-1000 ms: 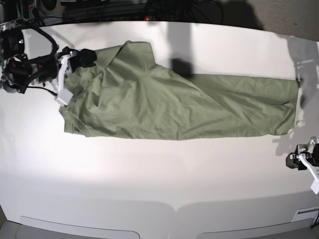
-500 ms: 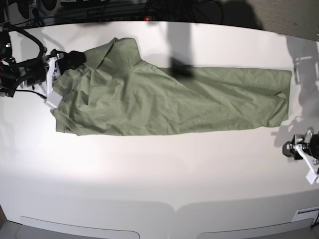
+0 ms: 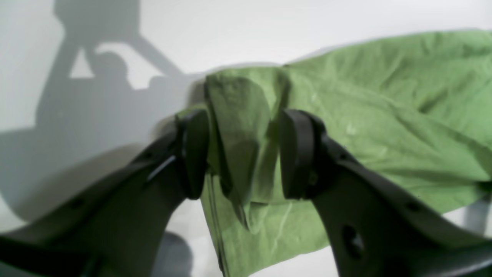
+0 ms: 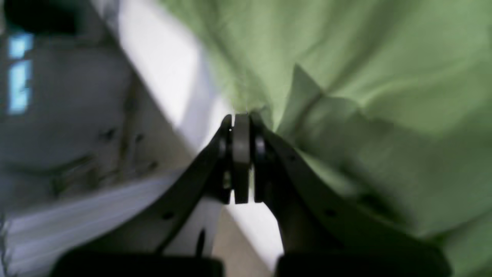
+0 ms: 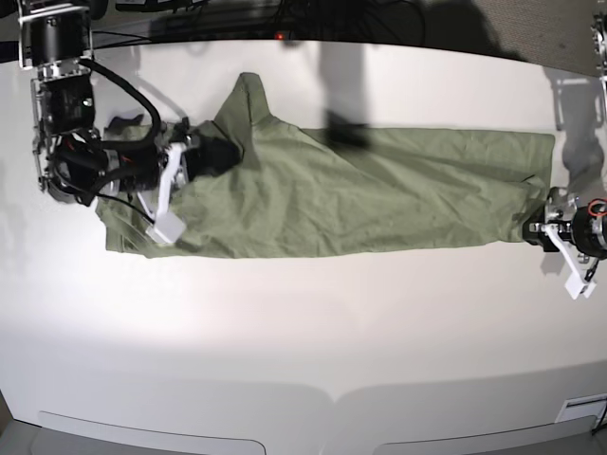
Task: Fold the T-shirt properly
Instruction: 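Tuck the shirt end under with the right gripper and withdraw it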
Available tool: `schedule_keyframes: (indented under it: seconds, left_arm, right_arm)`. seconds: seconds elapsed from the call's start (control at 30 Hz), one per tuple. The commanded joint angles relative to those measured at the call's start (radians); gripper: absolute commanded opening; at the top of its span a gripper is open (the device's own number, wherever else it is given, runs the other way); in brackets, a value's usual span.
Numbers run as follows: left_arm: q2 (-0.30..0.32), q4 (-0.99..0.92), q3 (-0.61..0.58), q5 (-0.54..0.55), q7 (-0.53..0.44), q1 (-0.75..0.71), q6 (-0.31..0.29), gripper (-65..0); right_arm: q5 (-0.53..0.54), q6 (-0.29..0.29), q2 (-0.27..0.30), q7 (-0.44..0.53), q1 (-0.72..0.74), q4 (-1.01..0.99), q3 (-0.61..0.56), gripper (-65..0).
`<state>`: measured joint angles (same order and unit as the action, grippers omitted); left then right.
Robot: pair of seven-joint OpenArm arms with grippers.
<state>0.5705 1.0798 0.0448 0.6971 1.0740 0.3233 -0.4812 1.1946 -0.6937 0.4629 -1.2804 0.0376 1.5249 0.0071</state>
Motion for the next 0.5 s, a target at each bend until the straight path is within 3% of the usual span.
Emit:
schedule_keyframes:
  seconds: [0.0,0.23,0.47]
  left_arm:
    - [0.023,0.015,0.007,0.010,-0.016,0.023,-0.005,-35.8]
    - [0.023,0.015,0.007,0.011,-0.016,0.023,-0.005,-35.8]
    - [0.023,0.015,0.007,0.011,-0.017,0.023,-0.004,-35.8]
  right_arm:
    - [-0.016,-0.004,-0.002,0.037,0.031,0.014,0.015,-65.0]
    - [-0.212,-0.004,-0.095,0.167,0.070,0.014,0.134,-65.0]
    - [-0.325,0.001,-0.158,0.187,0.076,0.014,0.333,-65.0]
